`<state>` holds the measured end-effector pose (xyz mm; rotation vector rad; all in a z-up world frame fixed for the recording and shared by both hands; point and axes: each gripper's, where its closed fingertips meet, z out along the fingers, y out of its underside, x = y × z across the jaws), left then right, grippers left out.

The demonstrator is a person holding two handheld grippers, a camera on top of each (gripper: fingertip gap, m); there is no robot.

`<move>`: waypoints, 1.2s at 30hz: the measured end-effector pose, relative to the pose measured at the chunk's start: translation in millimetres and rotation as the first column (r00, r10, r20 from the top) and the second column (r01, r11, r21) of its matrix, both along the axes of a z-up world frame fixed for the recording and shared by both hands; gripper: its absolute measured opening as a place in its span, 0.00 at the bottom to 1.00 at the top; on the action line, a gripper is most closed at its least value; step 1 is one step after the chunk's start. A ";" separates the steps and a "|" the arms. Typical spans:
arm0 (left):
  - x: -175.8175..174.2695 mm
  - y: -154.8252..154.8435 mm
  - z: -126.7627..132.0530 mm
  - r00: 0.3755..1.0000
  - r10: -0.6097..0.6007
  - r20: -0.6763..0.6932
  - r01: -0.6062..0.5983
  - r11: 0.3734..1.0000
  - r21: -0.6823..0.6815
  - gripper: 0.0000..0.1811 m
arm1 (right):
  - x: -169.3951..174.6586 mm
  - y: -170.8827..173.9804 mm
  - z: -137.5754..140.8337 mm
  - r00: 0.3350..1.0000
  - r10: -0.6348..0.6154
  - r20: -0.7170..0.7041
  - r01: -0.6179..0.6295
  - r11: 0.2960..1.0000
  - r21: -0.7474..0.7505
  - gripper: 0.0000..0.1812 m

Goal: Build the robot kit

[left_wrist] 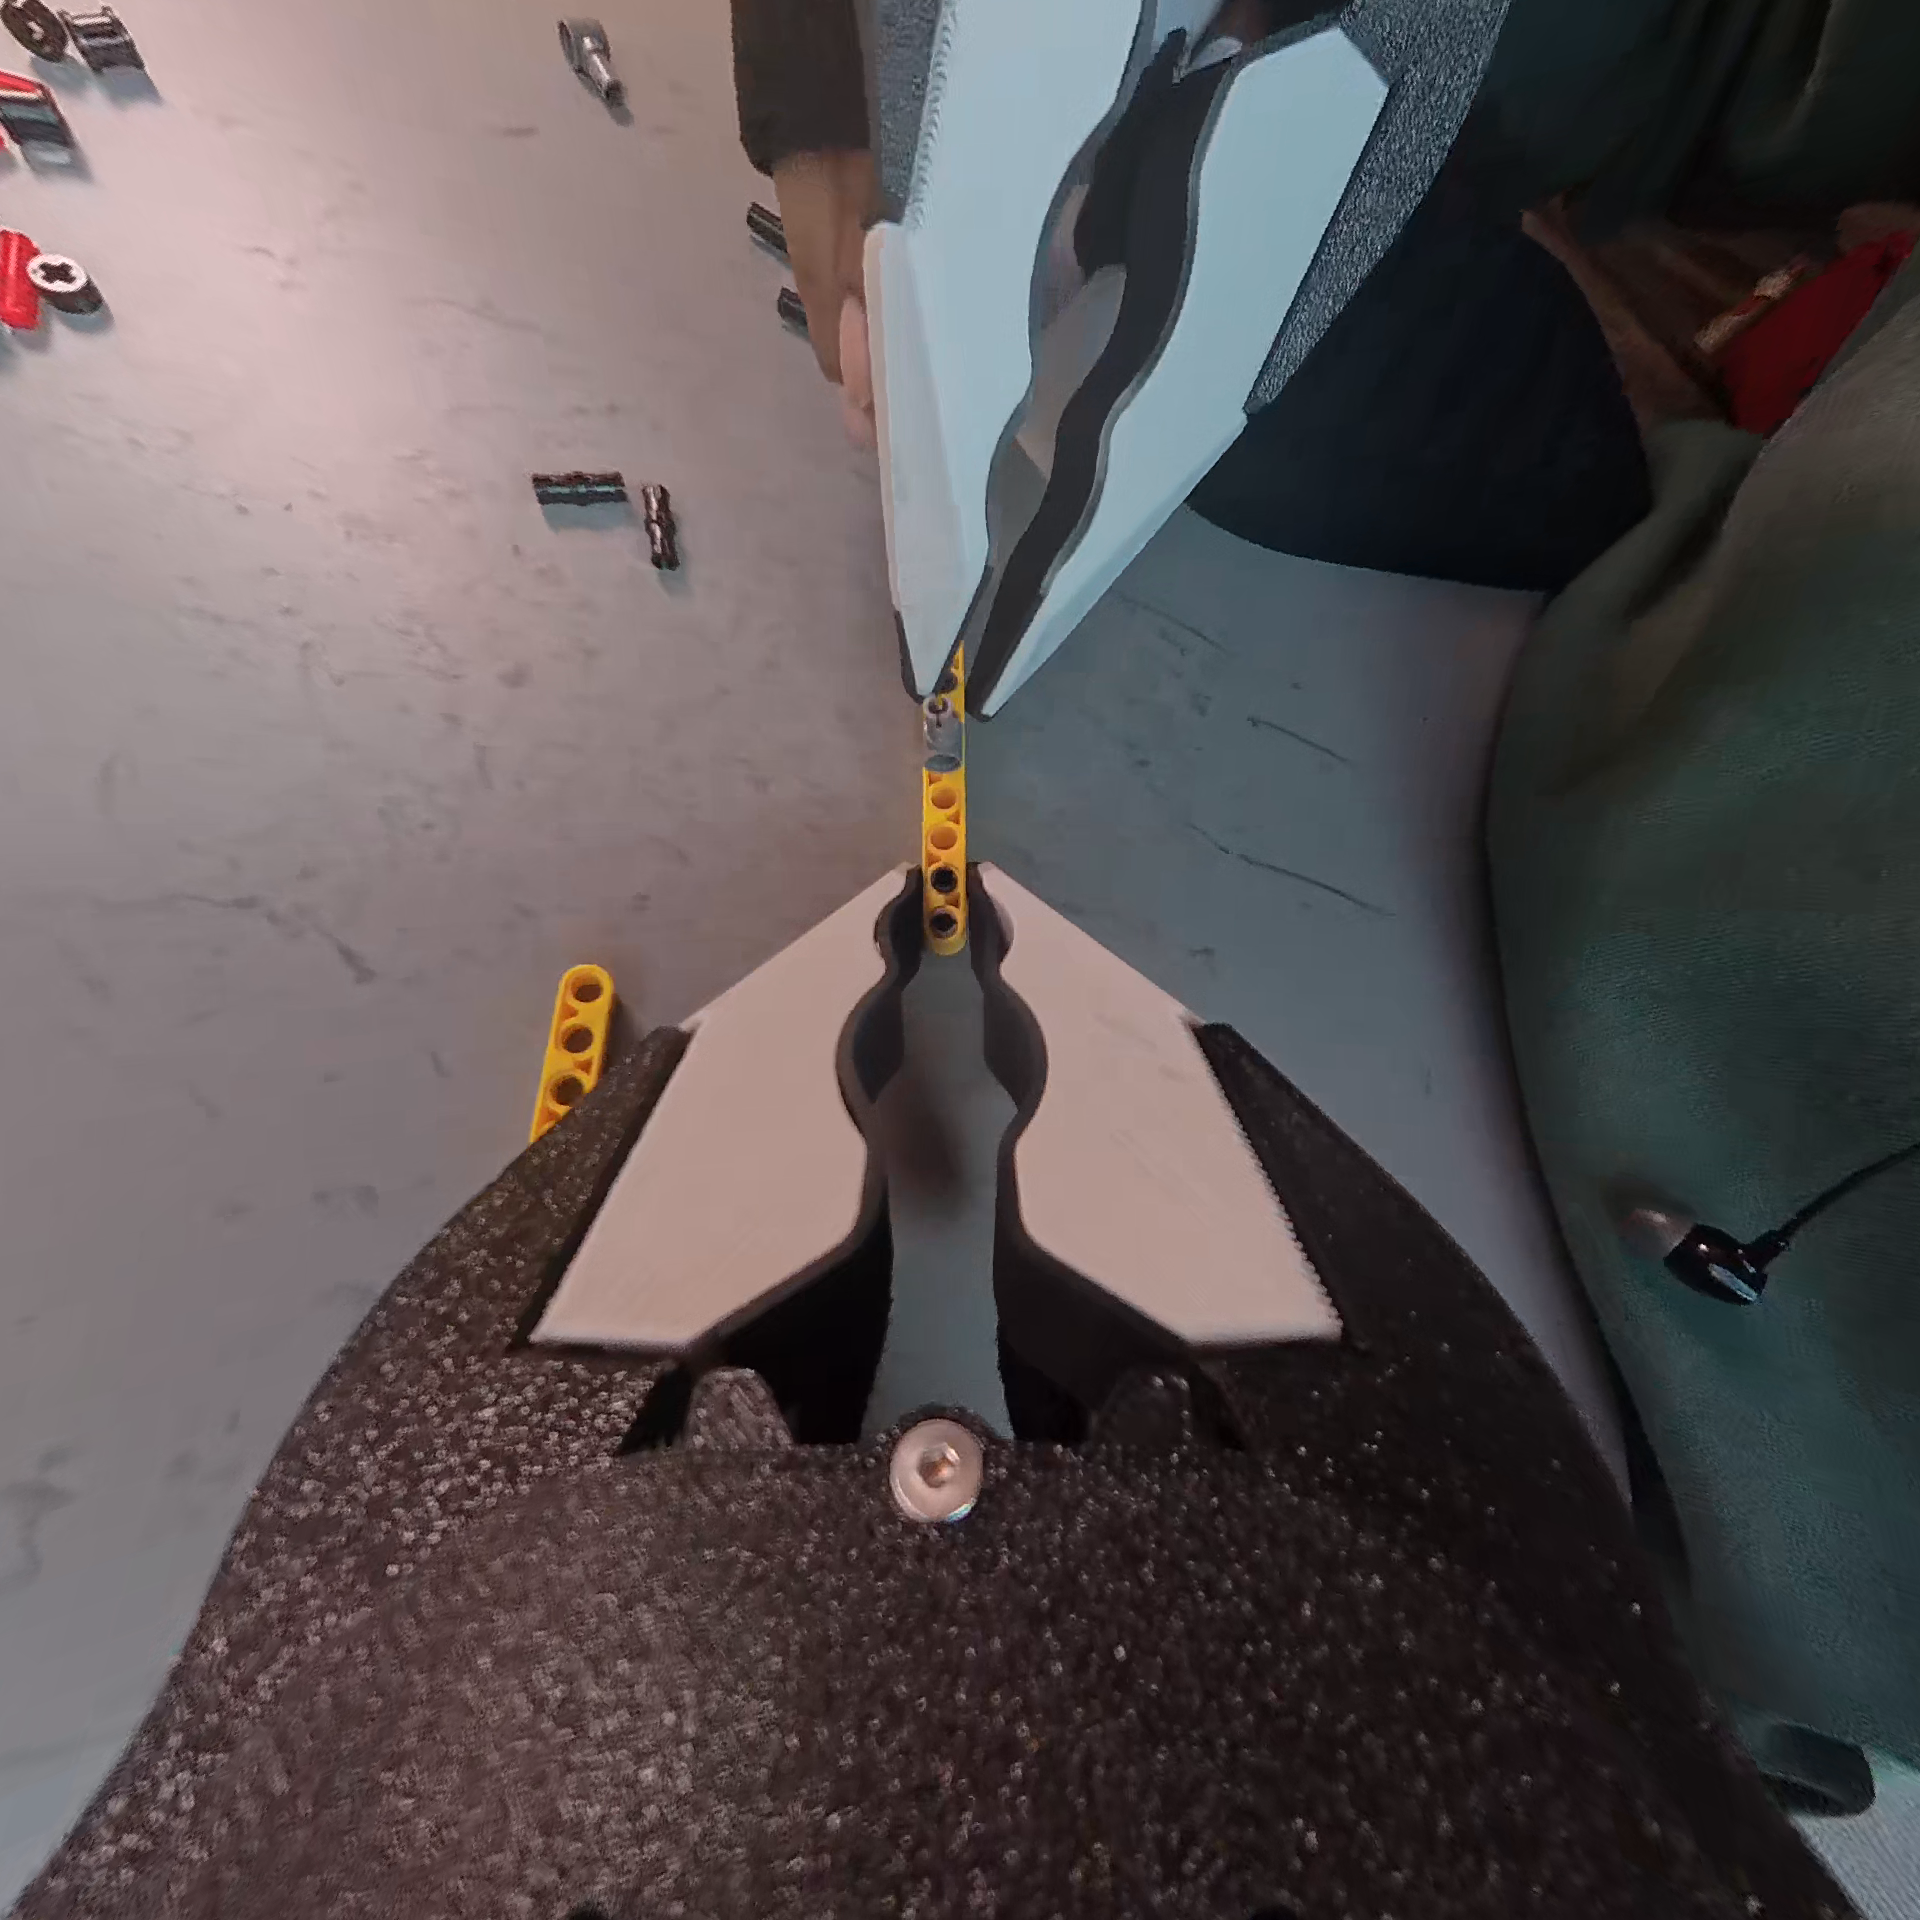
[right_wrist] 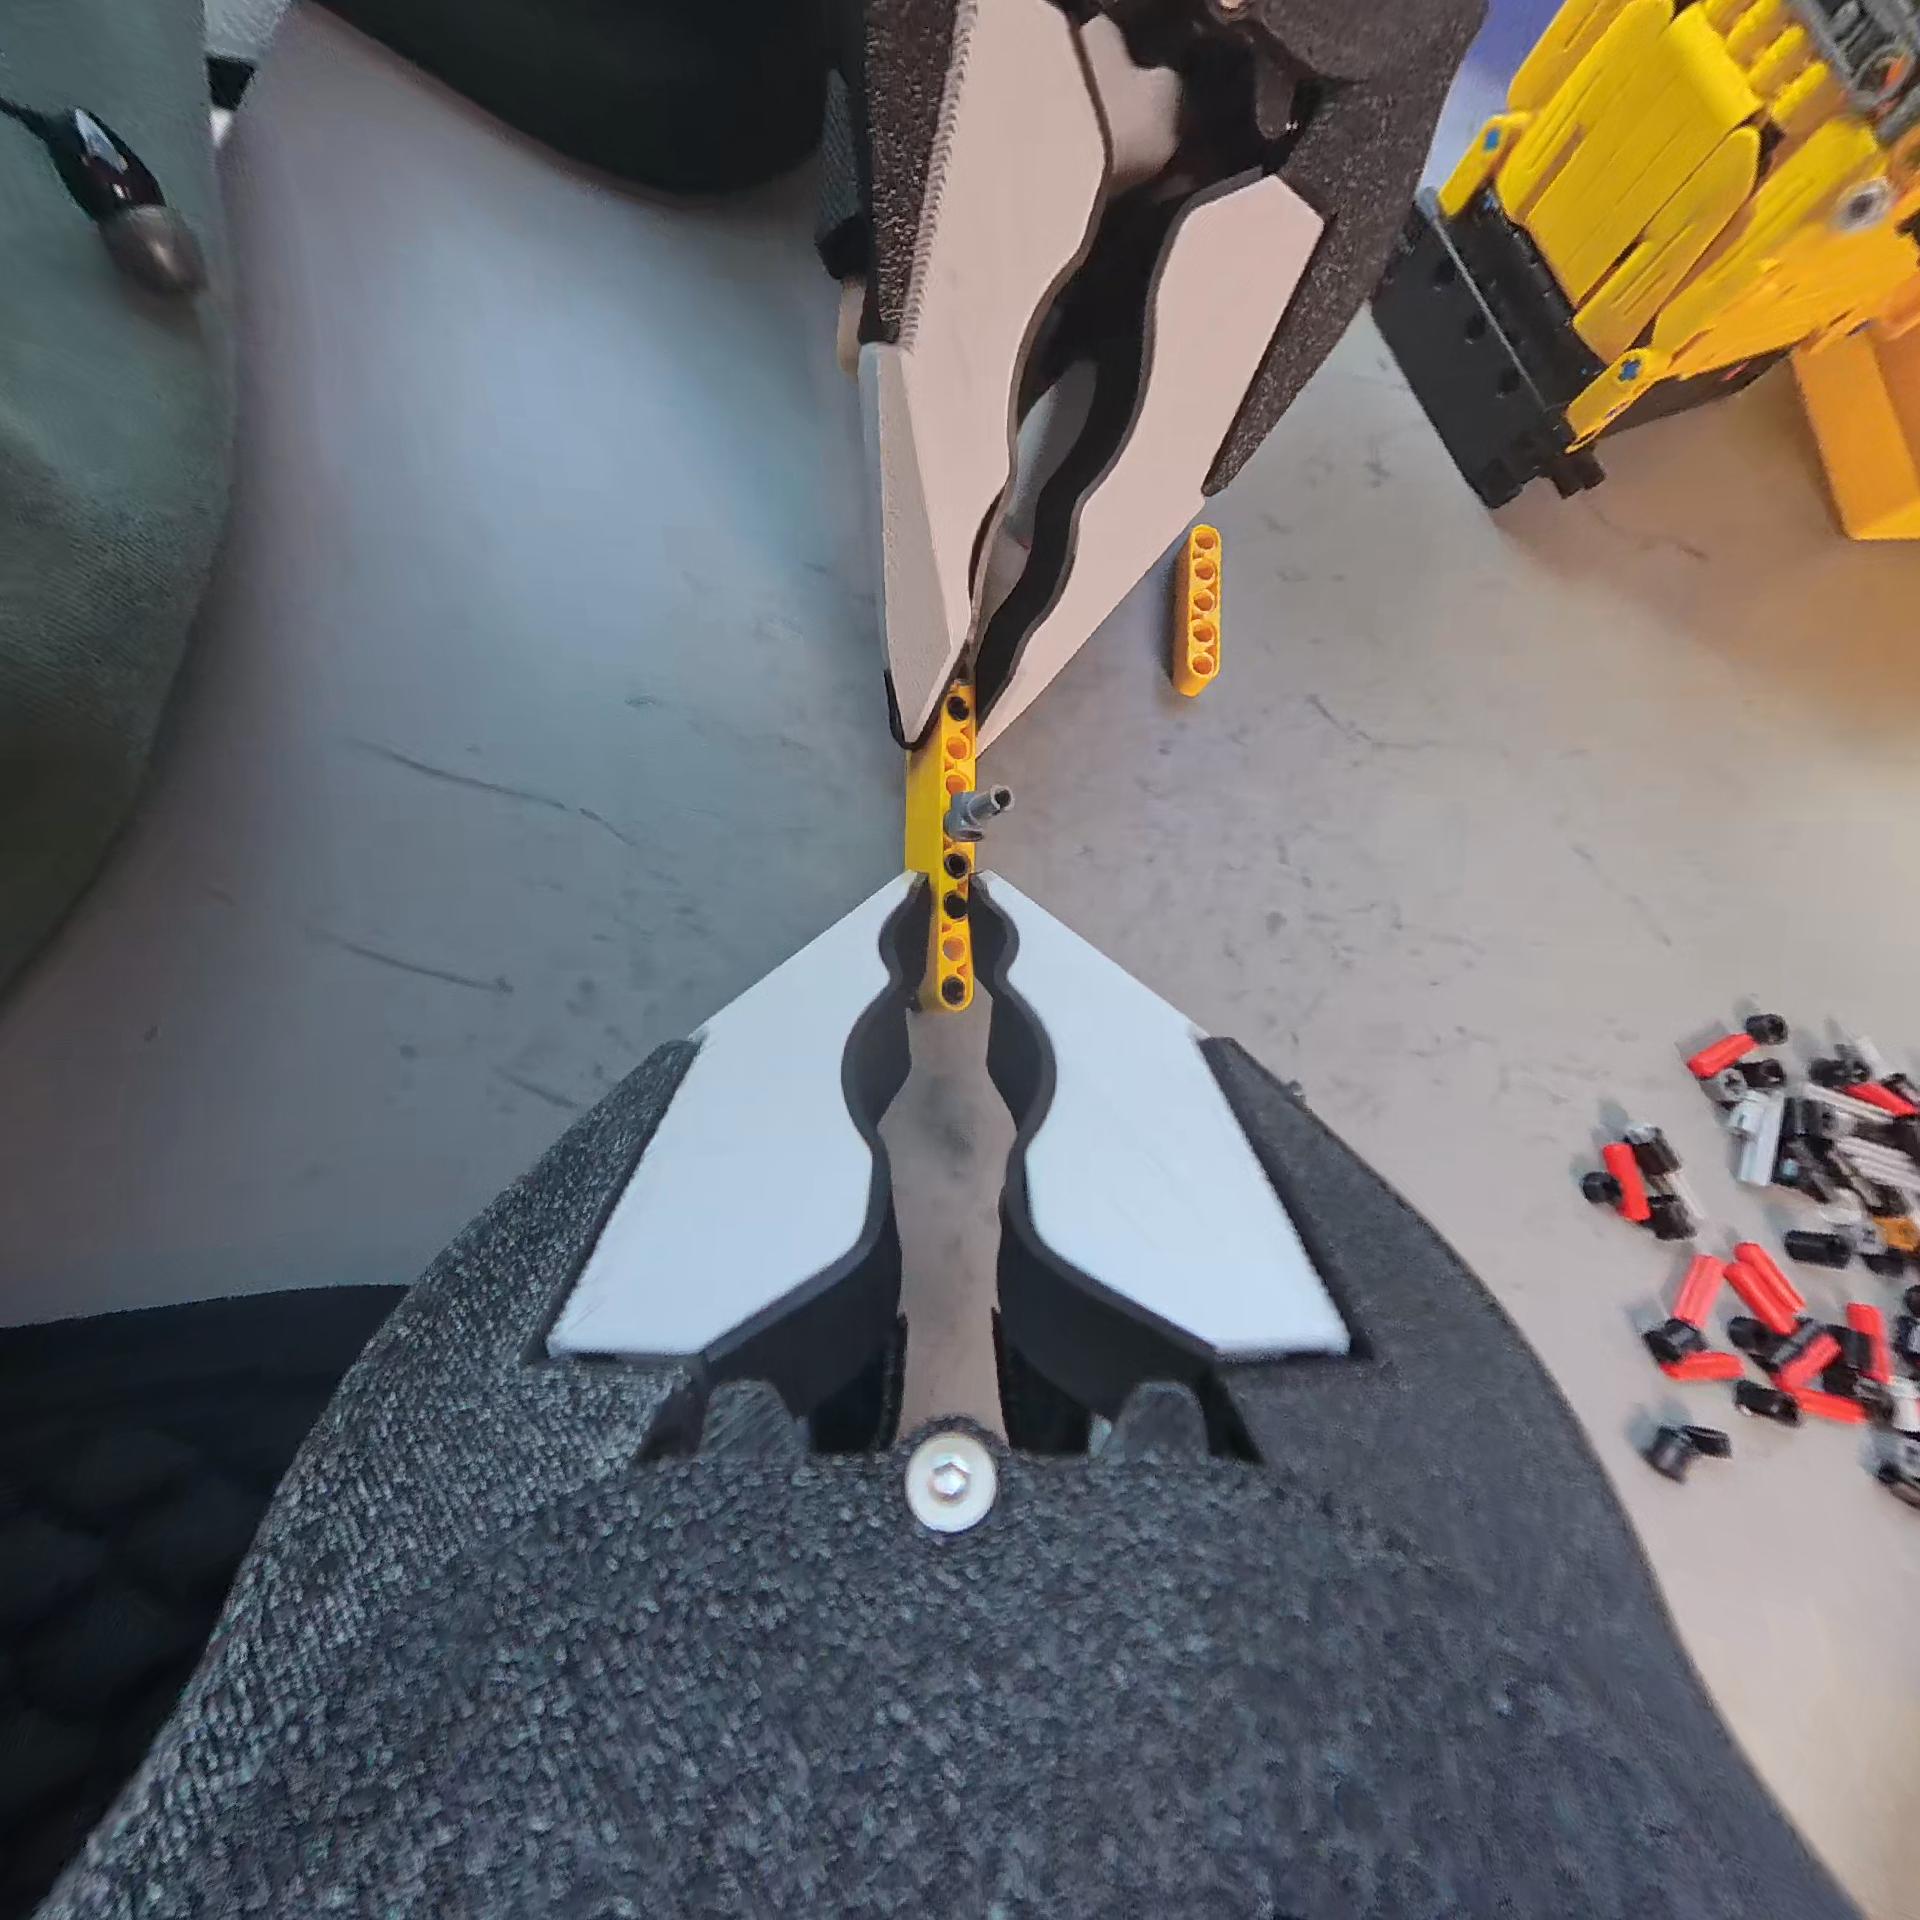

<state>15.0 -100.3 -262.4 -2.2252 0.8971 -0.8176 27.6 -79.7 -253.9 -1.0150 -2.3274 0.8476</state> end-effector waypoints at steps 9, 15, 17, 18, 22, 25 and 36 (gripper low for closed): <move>6.2 8.0 21.2 1.000 -0.026 -0.012 0.028 0.971 0.236 0.09 | 17.5 2.4 -7.8 0.947 -0.006 0.321 0.108 0.948 -0.300 0.02; 9.3 5.1 -1.7 0.982 -0.062 -0.179 0.102 0.968 0.228 0.09 | 11.7 7.3 -7.7 0.955 -0.015 0.296 0.105 0.951 -0.290 0.04; 8.6 6.1 -5.8 0.975 -0.059 -0.216 0.111 0.965 0.237 0.09 | 9.8 10.8 -7.7 0.965 -0.029 0.261 0.096 0.964 -0.248 0.08; 8.6 6.1 -5.6 0.974 -0.057 -0.218 0.111 0.964 0.241 0.09 | 8.7 13.1 -7.4 0.971 -0.036 0.236 0.090 0.971 -0.220 0.09; 7.5 5.6 -5.8 0.975 -0.048 -0.217 0.101 0.966 0.239 0.09 | 7.9 15.3 -3.0 0.994 -0.022 0.104 0.033 0.993 -0.112 0.11; 5.6 4.5 -5.8 0.976 -0.041 -0.212 0.092 0.968 0.233 0.09 | 14.5 9.8 -2.0 0.998 0.012 0.066 -0.007 0.997 -0.076 0.13; 4.9 3.9 -5.9 0.976 -0.037 -0.214 0.088 0.968 0.235 0.09 | 18.1 8.2 -11.1 0.994 -0.019 0.109 0.028 0.996 -0.086 0.04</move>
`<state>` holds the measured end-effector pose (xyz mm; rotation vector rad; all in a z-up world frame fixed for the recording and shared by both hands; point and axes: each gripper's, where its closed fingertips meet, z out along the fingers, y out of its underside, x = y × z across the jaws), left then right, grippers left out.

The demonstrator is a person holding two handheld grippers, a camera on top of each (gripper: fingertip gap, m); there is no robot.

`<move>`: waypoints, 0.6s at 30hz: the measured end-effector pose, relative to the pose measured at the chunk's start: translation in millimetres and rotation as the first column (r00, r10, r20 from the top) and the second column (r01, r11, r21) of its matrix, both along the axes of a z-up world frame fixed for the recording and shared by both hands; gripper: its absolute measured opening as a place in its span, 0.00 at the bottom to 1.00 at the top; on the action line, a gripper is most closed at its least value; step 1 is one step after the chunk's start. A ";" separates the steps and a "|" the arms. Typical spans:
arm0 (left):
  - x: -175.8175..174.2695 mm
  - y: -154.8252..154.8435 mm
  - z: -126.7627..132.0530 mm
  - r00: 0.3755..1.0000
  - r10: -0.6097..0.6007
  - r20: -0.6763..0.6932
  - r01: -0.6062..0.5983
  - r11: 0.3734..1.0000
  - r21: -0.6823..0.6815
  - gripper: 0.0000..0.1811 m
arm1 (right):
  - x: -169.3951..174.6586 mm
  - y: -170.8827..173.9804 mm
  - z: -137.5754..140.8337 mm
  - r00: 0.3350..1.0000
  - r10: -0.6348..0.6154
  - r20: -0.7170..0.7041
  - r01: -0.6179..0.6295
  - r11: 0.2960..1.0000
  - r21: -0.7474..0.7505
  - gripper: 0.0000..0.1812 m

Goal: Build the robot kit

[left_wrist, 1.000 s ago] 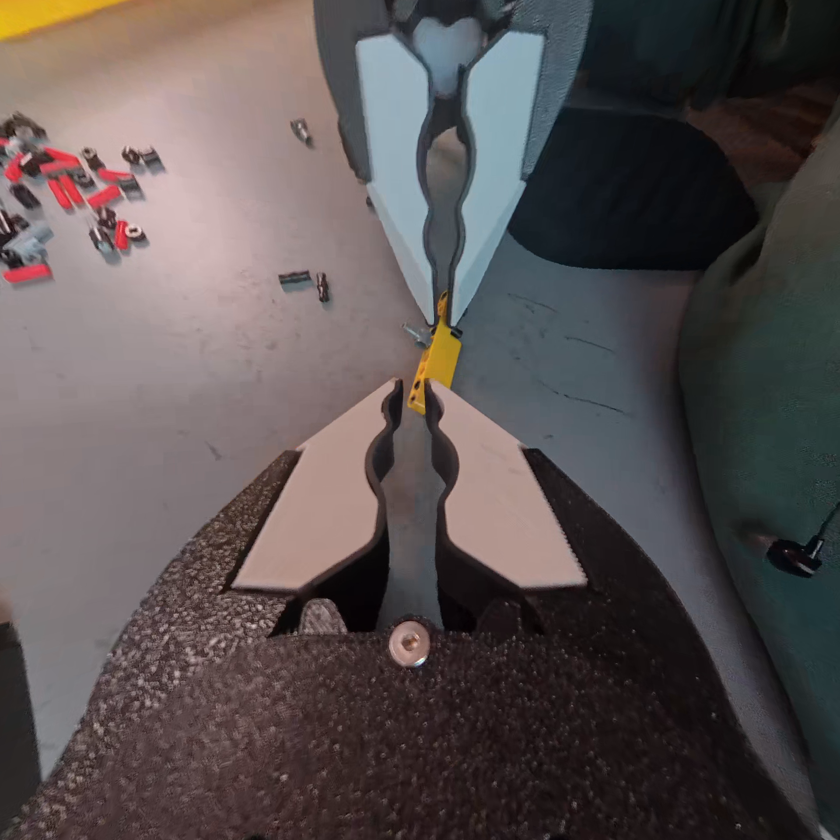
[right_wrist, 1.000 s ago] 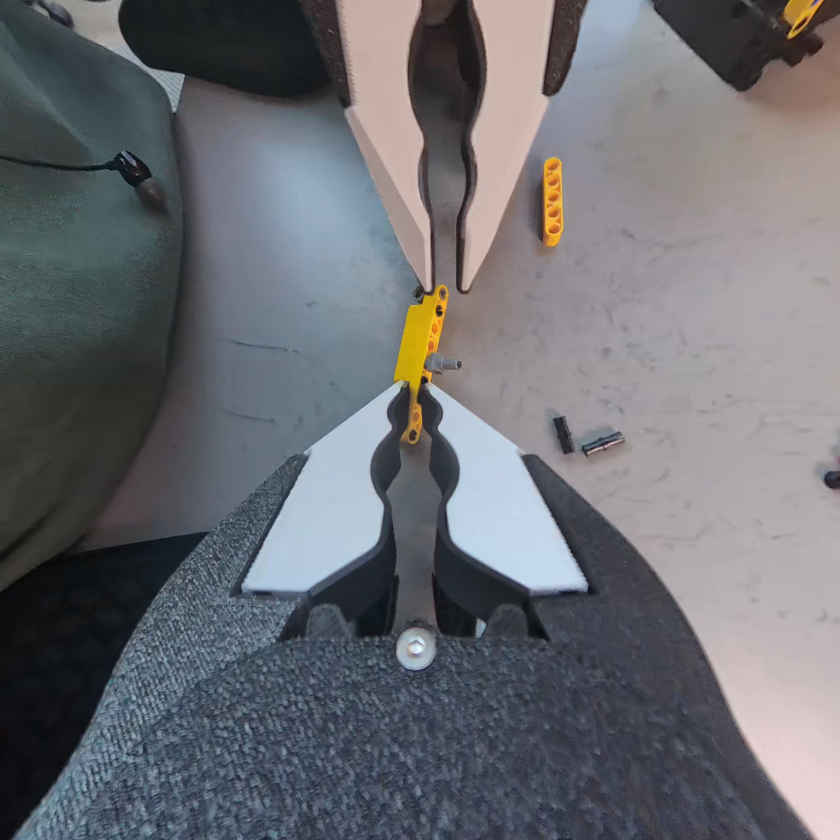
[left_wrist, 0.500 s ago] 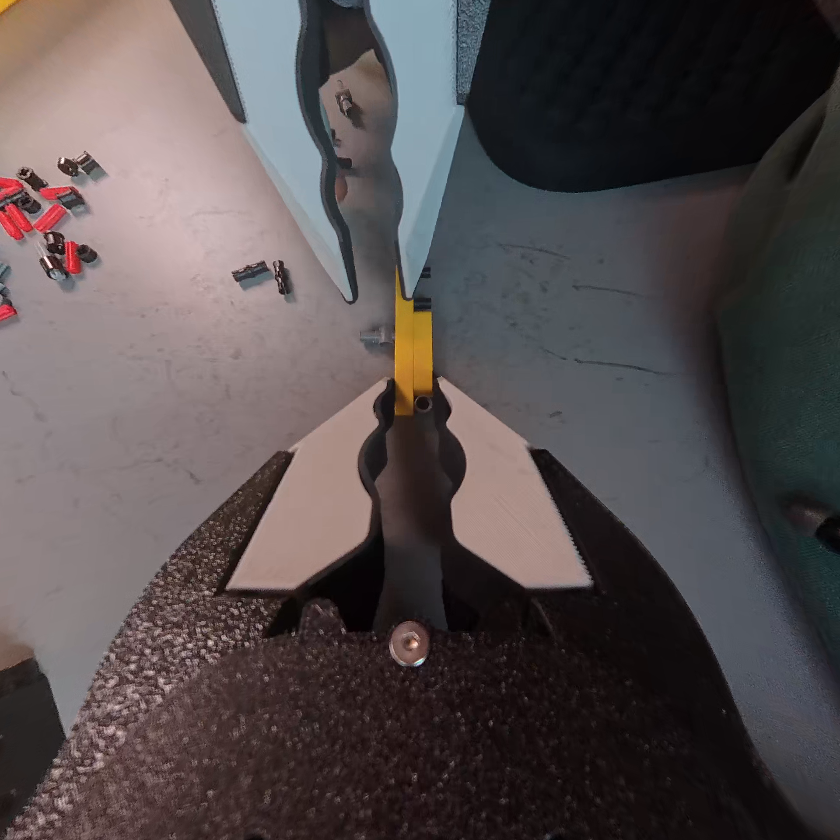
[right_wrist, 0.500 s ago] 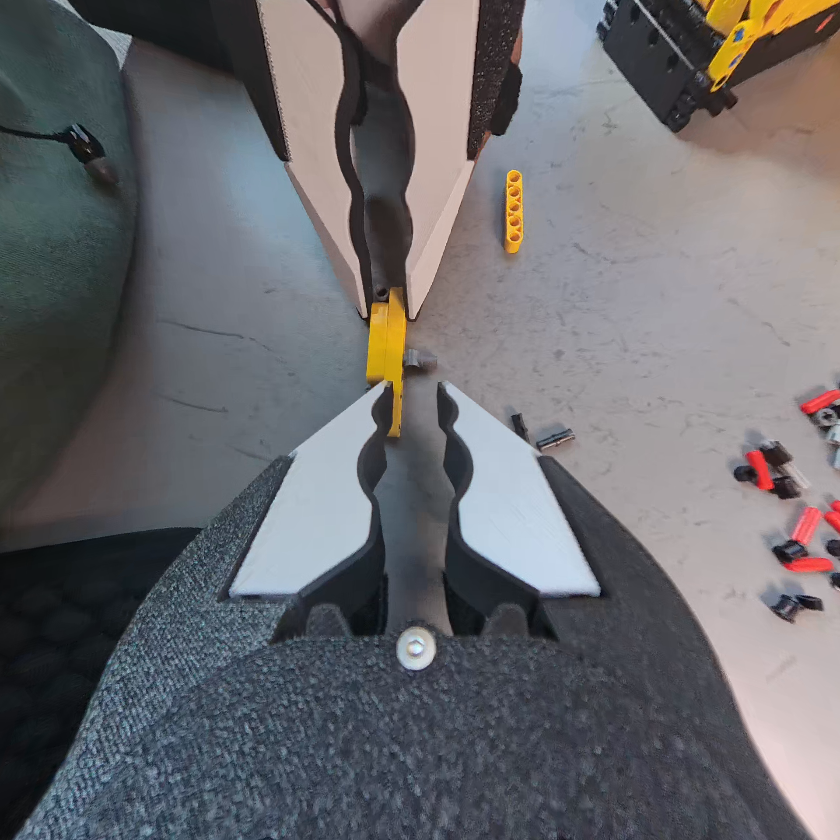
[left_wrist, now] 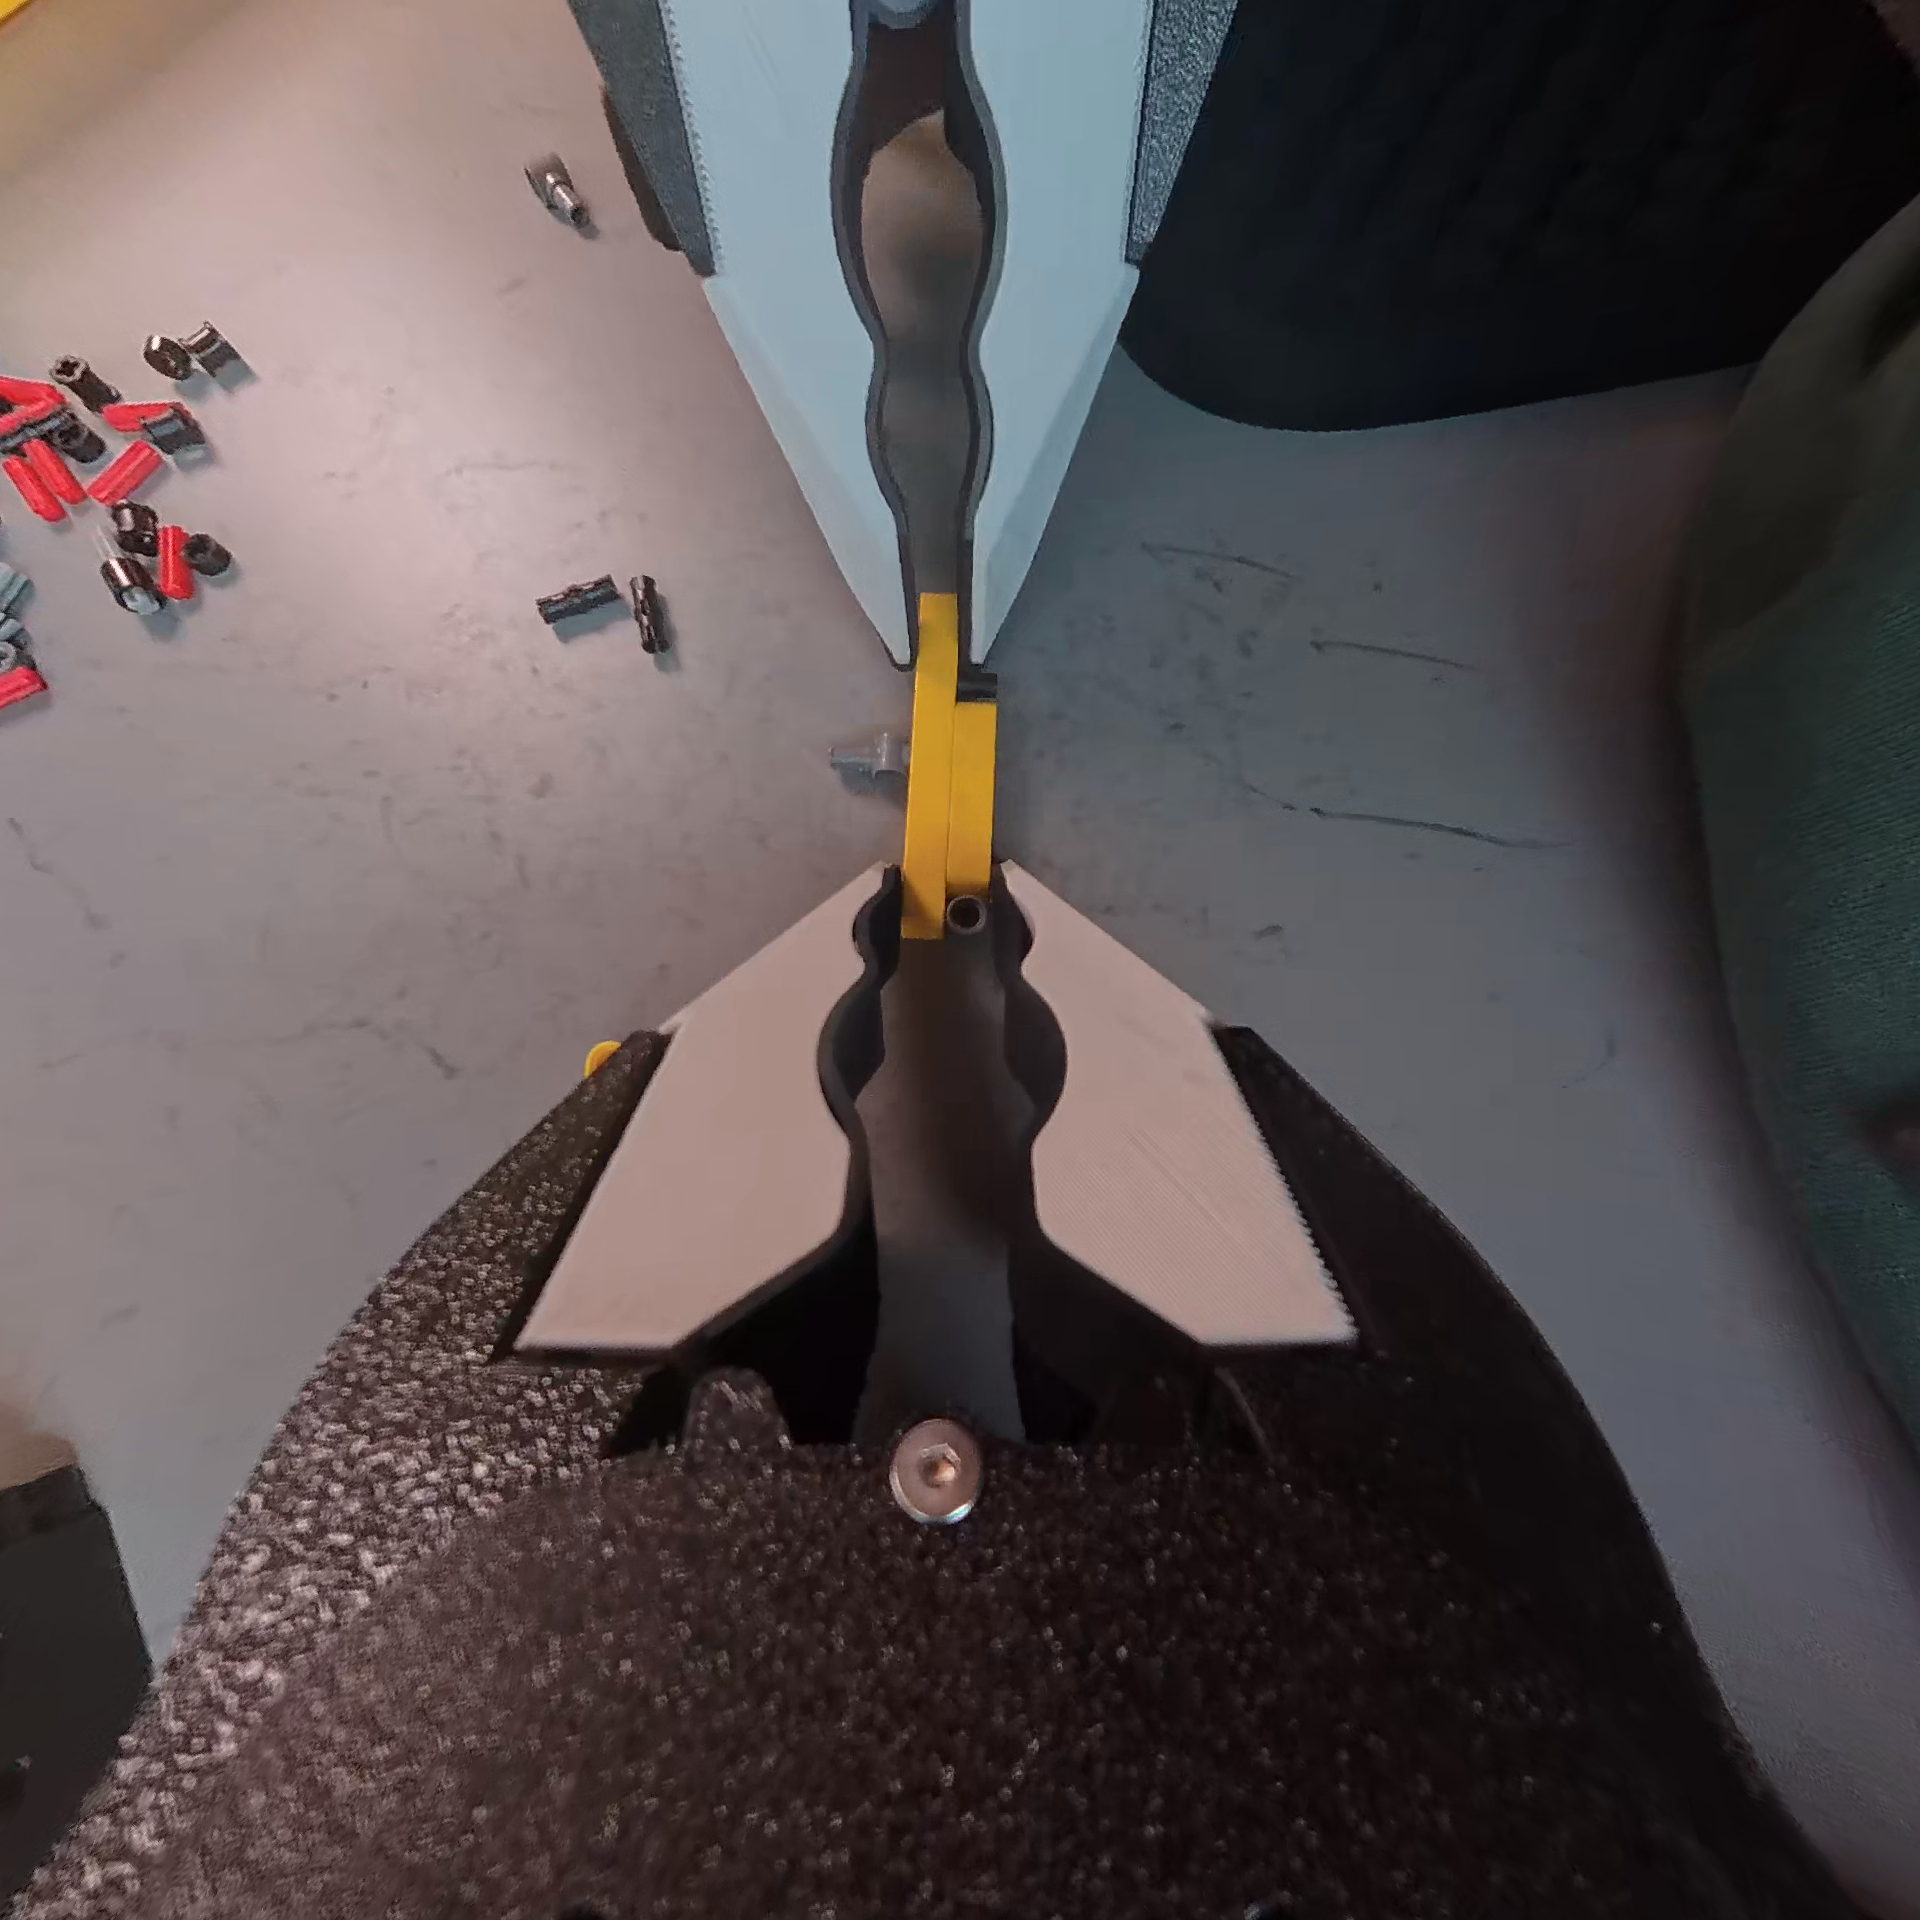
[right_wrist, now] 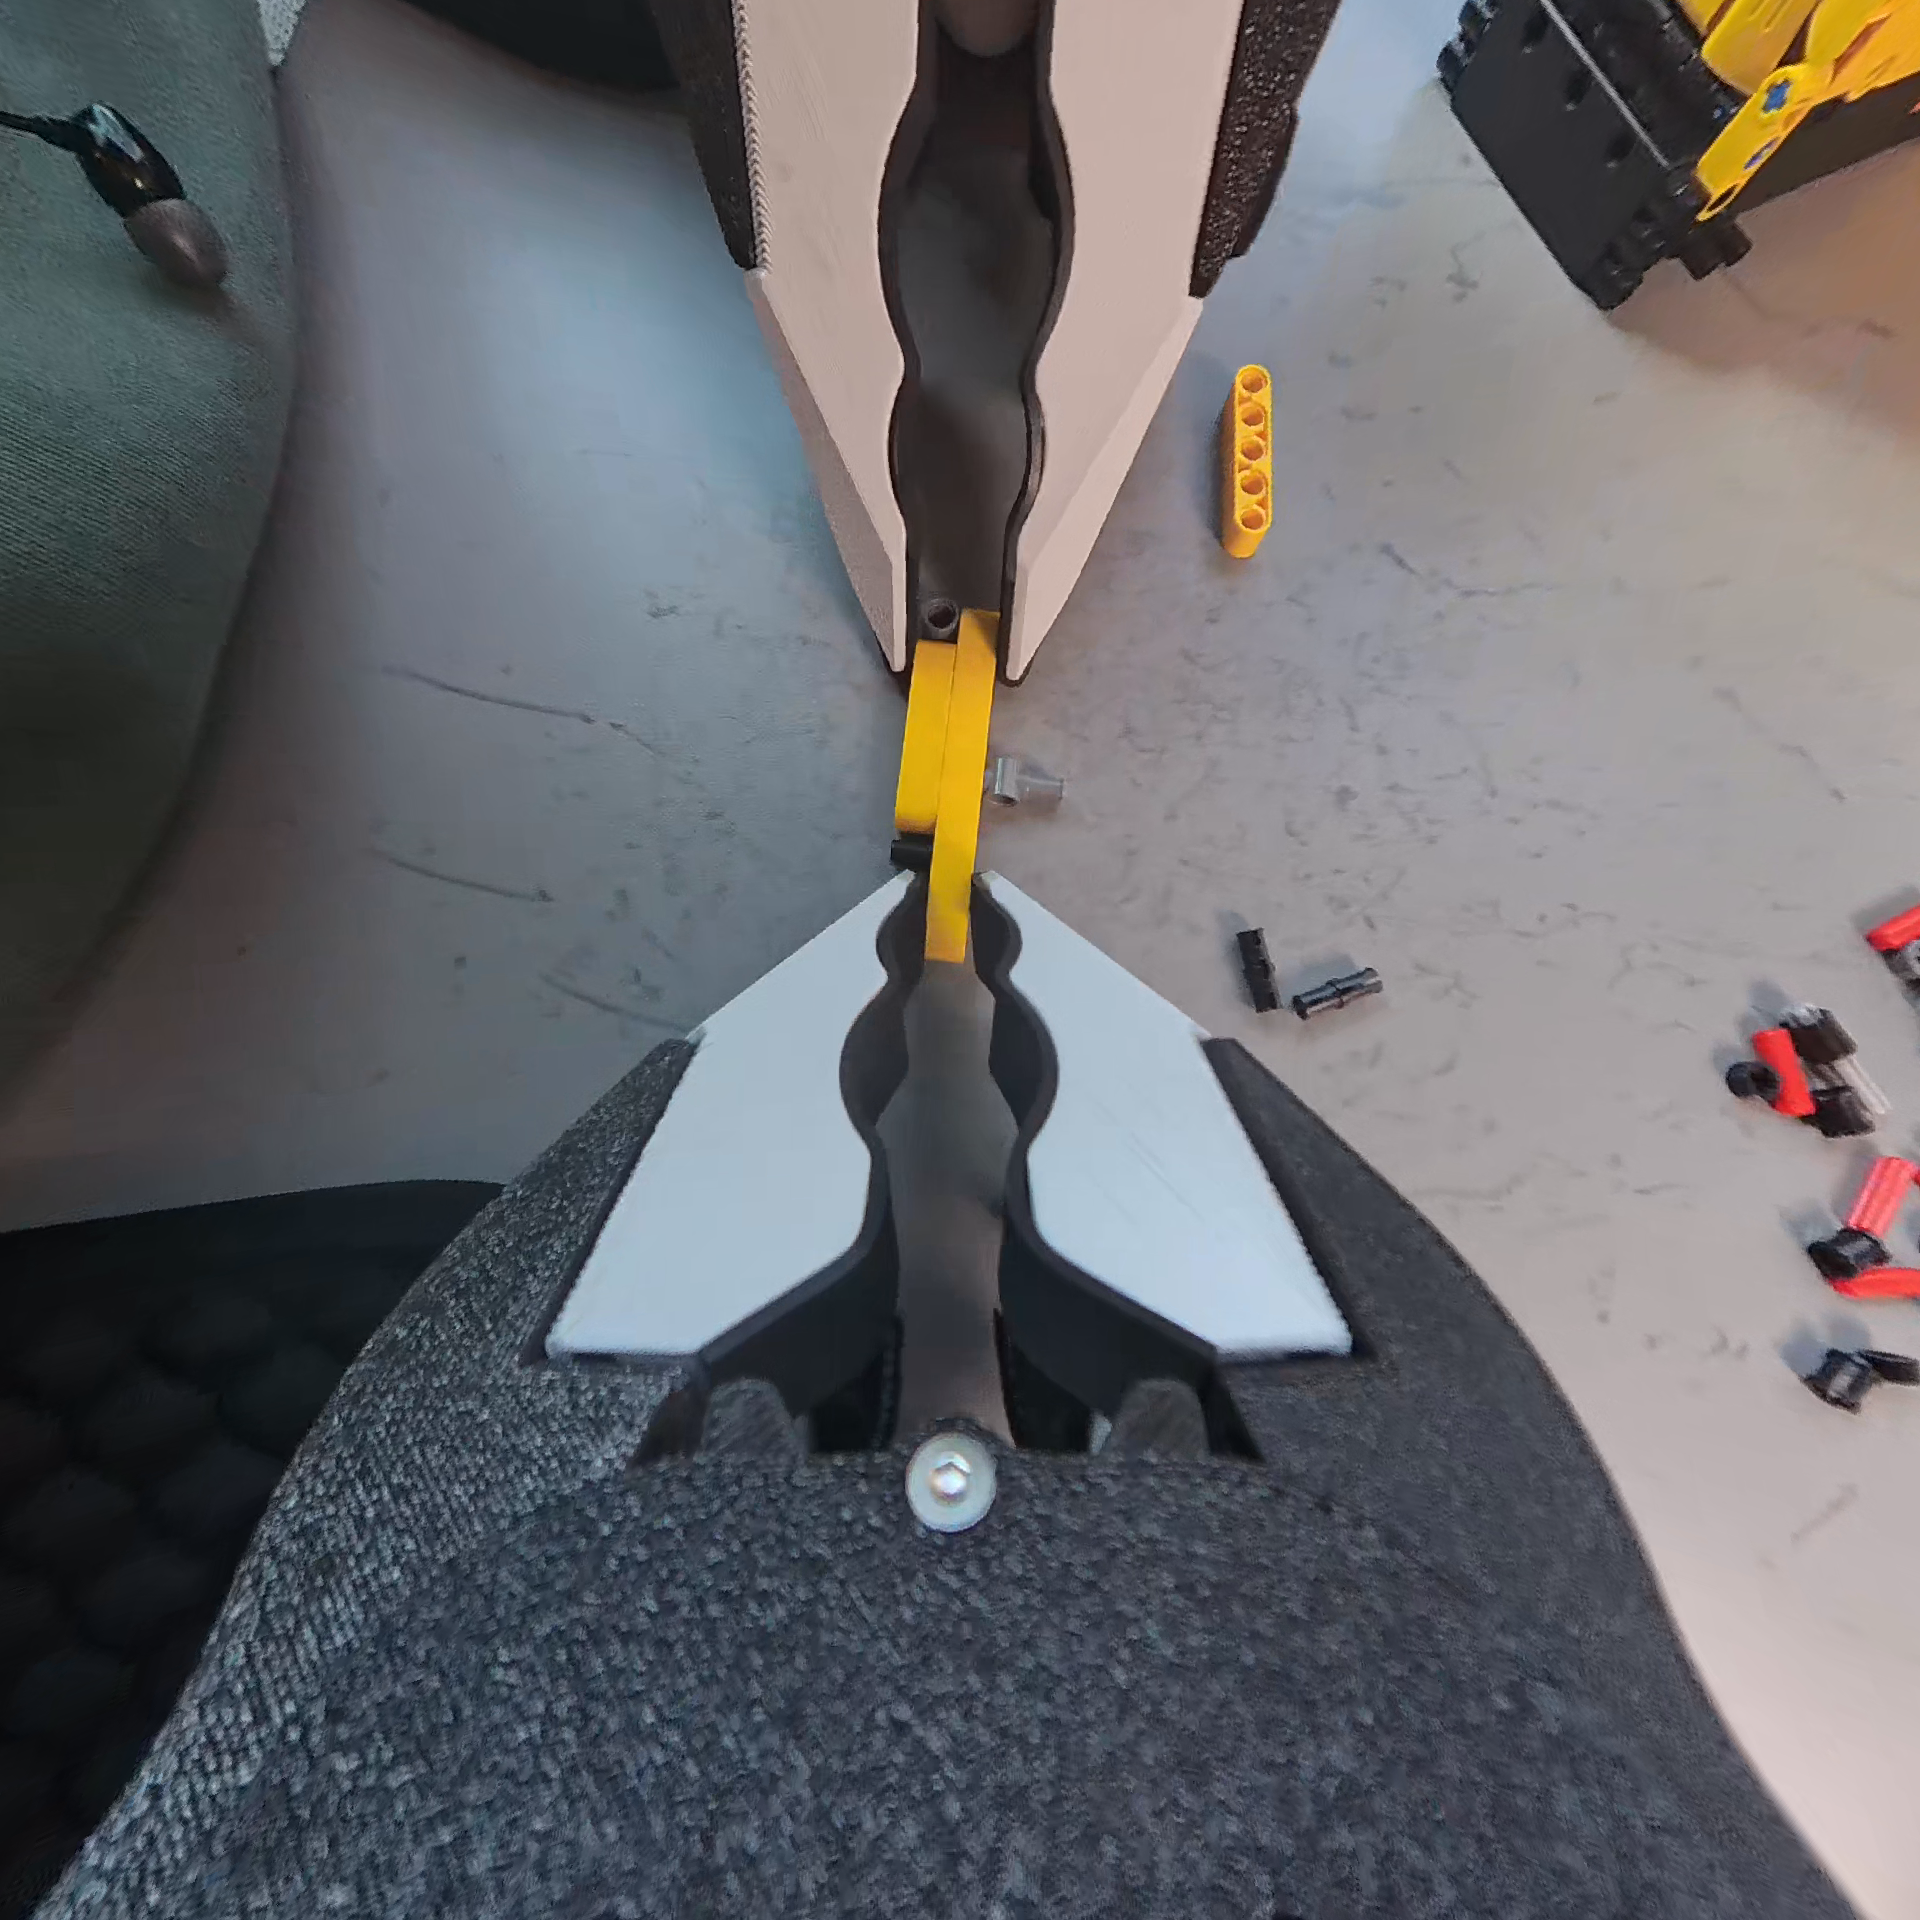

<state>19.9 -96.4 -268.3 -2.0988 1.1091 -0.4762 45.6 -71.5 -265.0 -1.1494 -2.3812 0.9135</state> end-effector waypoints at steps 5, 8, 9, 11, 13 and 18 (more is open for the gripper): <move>-0.7 -1.6 0.0 1.000 0.000 -0.010 0.000 1.000 0.015 0.09 | 3.2 4.0 -1.3 0.999 -0.022 0.031 0.022 1.000 0.020 0.04; -1.3 -2.0 0.1 1.000 0.000 -0.013 0.000 1.000 0.018 0.09 | 2.9 6.1 -1.6 0.999 -0.042 0.029 0.042 0.999 0.024 0.04; -1.7 -2.2 0.1 1.000 0.000 -0.013 0.000 1.000 0.018 0.09 | 2.8 7.0 -1.7 0.999 -0.045 0.023 0.045 0.999 0.027 0.04; -3.1 -2.1 0.1 1.000 0.002 -0.013 -0.002 1.000 0.020 0.09 | 1.9 8.3 -1.6 0.999 -0.049 0.010 0.048 0.998 0.029 0.04; -4.4 -2.2 0.1 1.000 0.005 -0.012 -0.005 1.000 0.018 0.09 | 0.5 9.6 -1.3 0.999 -0.054 0.000 0.054 0.998 0.030 0.04; -5.5 -2.6 0.1 1.000 0.009 -0.014 -0.009 1.000 0.021 0.09 | -0.6 12.4 -0.8 0.998 -0.062 -0.016 0.063 0.998 0.025 0.05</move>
